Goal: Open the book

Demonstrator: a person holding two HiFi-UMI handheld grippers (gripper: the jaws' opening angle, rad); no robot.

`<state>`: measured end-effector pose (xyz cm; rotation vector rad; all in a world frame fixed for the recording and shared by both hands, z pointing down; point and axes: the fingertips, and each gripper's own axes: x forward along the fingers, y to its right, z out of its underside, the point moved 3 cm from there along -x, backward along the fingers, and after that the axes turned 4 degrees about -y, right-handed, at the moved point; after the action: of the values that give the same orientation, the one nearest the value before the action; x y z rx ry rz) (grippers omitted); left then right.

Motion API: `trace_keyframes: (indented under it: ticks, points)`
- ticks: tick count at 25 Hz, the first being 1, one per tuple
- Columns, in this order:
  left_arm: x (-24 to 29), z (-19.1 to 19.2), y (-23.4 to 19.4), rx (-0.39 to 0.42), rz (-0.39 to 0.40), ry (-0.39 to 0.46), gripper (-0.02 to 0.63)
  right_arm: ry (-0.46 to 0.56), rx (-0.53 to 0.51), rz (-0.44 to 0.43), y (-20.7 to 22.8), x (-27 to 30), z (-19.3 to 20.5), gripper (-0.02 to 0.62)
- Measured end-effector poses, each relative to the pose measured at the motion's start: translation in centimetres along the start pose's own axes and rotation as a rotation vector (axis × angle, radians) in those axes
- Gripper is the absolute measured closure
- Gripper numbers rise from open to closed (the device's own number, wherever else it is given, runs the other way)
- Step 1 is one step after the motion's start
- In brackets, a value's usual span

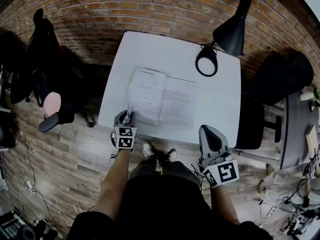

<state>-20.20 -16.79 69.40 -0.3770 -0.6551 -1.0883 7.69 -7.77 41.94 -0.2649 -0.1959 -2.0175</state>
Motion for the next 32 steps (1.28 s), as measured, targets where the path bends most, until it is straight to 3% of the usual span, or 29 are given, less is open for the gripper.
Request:
trace_keyframes:
  ticks: [4, 19, 28, 32]
  points:
    - [0.5, 0.6, -0.1, 0.043, -0.006, -0.061, 0.485, 0.009, 0.010, -0.009, -0.5, 0.3, -0.2, 0.581]
    - [-1.9, 0.2, -2.6, 0.061, -0.043, -0.033, 0.491, 0.035, 0.012, -0.049, -1.3, 0.9, -0.6, 0.581]
    - [-2.5, -4.0, -0.3, 0.063, -0.004, 0.041, 0.547, 0.043, 0.016, -0.019, 0.1, -0.9, -0.4, 0.581]
    - [-3.7, -8.1, 1.7, 0.080, 0.046, 0.101, 0.565, 0.049, 0.020, -0.003, 1.1, -1.7, -0.6, 0.581]
